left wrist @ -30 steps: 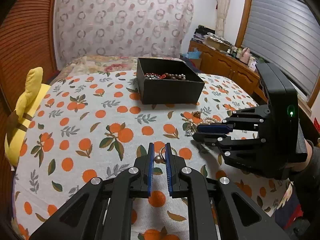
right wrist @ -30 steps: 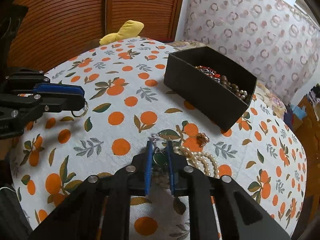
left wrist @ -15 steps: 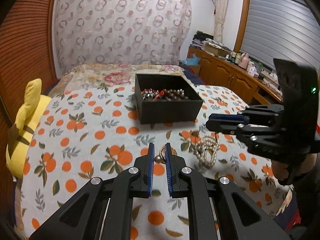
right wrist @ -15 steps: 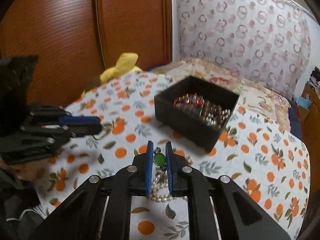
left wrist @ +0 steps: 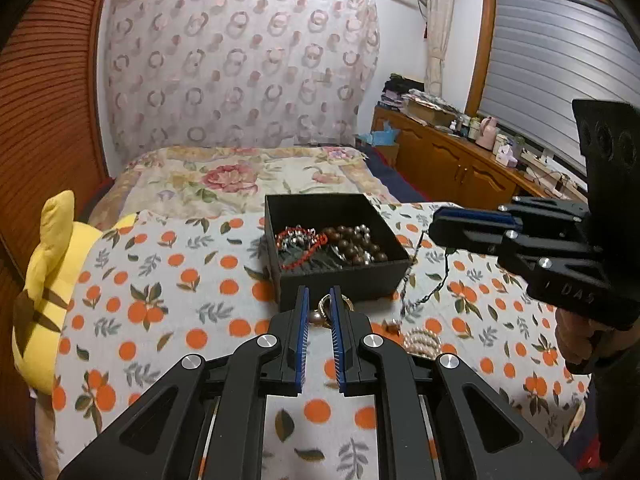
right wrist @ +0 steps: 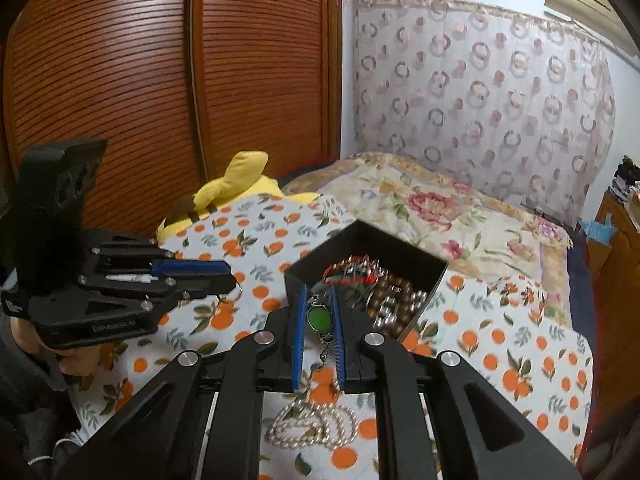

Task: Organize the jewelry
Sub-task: 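Carry ring into box with left tool while right tool carries green pendant, then open both tools over the box to drop ring and pendant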

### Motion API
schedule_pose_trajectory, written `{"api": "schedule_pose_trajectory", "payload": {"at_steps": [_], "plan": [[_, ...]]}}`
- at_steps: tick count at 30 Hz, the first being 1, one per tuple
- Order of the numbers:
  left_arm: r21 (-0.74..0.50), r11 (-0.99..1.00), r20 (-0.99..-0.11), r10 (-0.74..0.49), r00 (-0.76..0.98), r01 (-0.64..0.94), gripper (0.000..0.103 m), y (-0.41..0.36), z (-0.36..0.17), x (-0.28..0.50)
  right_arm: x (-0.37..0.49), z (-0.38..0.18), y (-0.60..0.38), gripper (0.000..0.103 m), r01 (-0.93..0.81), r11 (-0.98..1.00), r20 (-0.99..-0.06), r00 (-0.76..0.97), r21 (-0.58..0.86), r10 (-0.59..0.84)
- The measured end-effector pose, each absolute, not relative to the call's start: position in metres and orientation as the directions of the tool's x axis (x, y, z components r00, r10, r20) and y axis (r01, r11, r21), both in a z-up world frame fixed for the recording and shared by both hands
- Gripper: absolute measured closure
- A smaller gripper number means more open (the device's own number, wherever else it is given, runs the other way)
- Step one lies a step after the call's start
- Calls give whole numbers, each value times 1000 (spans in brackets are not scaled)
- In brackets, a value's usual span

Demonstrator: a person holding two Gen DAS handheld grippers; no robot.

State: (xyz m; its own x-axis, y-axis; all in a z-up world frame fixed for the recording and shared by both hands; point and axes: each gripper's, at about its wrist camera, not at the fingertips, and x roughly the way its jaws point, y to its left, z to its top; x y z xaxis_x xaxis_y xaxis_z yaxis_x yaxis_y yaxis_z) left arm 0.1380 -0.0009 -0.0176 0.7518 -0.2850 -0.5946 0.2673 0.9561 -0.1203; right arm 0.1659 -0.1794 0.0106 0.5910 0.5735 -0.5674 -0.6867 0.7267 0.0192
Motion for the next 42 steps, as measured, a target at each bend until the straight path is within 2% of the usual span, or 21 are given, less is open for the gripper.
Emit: {"api": "schedule_pose_trajectory", "payload": {"at_steps": [12, 26, 30, 40, 41, 42], "plan": [[-113, 960, -606, -272, 747, 257, 93, 1, -15, 181, 221, 17, -181, 89, -667, 744, -549, 608, 40, 574], [-106, 957, -625, -276, 730, 271, 93, -9, -18, 226, 265, -13, -185, 88, -638, 762, -585, 579, 109, 568], [-109, 955, -634, -280, 721, 275, 93, -14, -23, 235, 270, -15, -190, 80, -627, 769, -583, 581, 126, 569], [-100, 956, -636, -275, 721, 277, 93, -23, -25, 246, 264, -18, -200, 80, -618, 778, -590, 589, 113, 553], [-101, 956, -636, -276, 721, 277, 92, -24, -24, 246, 263, -18, -201, 80, -617, 779, -590, 589, 112, 552], [-102, 955, -635, -277, 722, 277, 87, -24, -23, 246, 261, -18, -202, 80, -616, 780, -590, 591, 111, 550]]}}
